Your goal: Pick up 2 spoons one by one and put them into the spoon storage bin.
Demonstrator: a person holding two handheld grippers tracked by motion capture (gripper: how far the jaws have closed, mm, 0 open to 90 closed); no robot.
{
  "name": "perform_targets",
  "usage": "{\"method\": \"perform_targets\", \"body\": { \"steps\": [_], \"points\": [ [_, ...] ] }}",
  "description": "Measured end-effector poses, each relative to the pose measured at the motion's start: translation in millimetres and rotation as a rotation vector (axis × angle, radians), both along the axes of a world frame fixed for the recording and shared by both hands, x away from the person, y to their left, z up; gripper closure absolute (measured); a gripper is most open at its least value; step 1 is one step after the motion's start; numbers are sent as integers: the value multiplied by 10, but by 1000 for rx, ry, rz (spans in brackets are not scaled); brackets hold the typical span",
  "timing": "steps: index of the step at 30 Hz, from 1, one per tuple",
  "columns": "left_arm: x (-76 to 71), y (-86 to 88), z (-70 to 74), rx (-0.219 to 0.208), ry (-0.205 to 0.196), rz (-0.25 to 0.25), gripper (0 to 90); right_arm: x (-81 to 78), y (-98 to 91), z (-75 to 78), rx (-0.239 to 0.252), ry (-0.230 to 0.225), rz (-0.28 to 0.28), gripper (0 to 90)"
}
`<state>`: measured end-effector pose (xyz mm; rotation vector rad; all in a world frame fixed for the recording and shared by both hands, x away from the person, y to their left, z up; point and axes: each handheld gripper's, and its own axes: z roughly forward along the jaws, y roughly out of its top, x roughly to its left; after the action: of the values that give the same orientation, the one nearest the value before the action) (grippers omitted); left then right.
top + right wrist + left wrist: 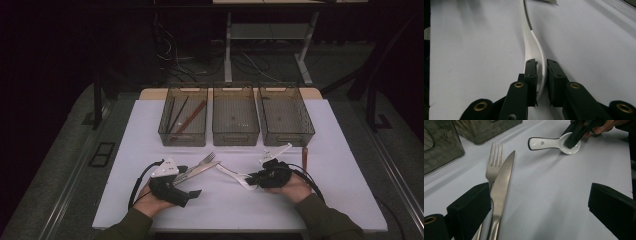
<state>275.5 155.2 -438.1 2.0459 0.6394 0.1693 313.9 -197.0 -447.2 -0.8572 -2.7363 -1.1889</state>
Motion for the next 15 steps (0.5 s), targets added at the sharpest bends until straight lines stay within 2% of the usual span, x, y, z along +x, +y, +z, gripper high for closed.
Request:
{"method": "perform_targets", "body": {
  "steps": [7, 10, 15],
  "points": [
    [16, 19, -17, -3, 8, 7, 36, -4, 4, 4, 20, 1, 1, 823],
    [12, 16, -28, 10, 2, -2, 36, -13, 16, 12, 16, -12, 5, 825],
    [3, 32, -17, 2, 1, 3, 36, -18, 16, 19, 10, -18, 7, 826]
  ]
}}
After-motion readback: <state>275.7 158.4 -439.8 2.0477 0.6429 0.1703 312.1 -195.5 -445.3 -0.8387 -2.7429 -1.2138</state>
